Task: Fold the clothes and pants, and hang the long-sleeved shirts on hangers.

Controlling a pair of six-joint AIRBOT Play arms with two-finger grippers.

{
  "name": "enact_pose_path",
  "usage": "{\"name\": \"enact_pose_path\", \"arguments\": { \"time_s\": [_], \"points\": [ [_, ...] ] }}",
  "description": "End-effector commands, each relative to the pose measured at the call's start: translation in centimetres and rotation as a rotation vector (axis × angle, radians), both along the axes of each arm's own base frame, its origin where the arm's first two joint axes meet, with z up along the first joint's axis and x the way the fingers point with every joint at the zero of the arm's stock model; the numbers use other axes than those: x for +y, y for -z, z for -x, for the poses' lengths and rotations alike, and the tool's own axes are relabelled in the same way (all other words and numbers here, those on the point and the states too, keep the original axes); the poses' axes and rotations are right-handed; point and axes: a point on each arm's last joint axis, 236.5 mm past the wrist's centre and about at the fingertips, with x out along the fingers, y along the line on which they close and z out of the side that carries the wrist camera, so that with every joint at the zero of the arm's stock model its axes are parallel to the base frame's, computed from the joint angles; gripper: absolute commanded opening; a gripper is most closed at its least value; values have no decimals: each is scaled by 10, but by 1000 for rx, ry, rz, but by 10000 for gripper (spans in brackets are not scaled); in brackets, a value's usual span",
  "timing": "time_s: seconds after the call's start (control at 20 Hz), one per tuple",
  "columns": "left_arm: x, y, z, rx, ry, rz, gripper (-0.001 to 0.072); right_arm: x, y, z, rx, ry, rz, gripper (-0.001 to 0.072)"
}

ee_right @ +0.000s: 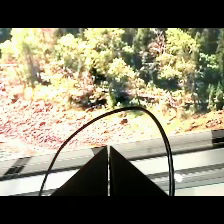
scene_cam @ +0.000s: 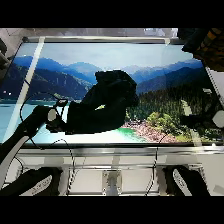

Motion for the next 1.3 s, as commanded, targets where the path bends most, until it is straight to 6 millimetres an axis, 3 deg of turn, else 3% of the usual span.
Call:
{"name": "enact_pose_path", "arguments": {
  "time_s": [0.0, 0.15, 0.3, 0.35, 0.45, 0.5, 0.55, 0.65, 0.7, 0.85, 0.95, 1.1, 1.25],
  "points": [
    [0, 0, 0, 1, 0, -1, 570, 16, -19, 20, -102, -13, -39, 19],
    [0, 0, 0, 1, 0, -1, 570, 33, -32, 19, -173, -32, -99, 19],
    [0, 0, 0, 1, 0, -1, 570, 62, -46, -6, -282, -63, -232, 44],
    [0, 0, 0, 1, 0, -1, 570, 67, -52, -21, -333, -69, -258, 126],
    [0, 0, 0, 1, 0, -1, 570, 66, -62, -59, -443, -86, -264, 373],
    [0, 0, 0, 1, 0, -1, 570, 62, -60, -79, -474, -74, -268, 435],
    [0, 0, 0, 1, 0, -1, 570, 60, -48, -99, -468, -58, -286, 451],
    [0, 0, 0, 1, 0, -1, 570, 69, -4, -130, -376, -54, -364, 454],
    [0, 0, 0, 1, 0, -1, 570, 78, 21, -143, -317, -56, -423, 484],
    [0, 0, 0, 1, 0, -1, 570, 116, 77, -176, -189, -120, -555, 485],
    [0, 0, -1, -5, 0, 1, 570, 151, 99, -197, -136, -207, -570, 485],
    [-1, 0, -4, -19, 0, 4, 570, 195, 109, -240, -168, -284, -546, 484],
    [-1, 0, -4, -18, 0, 5, 570, 216, 125, -263, -137, -257, -551, 483]
  ]
}}
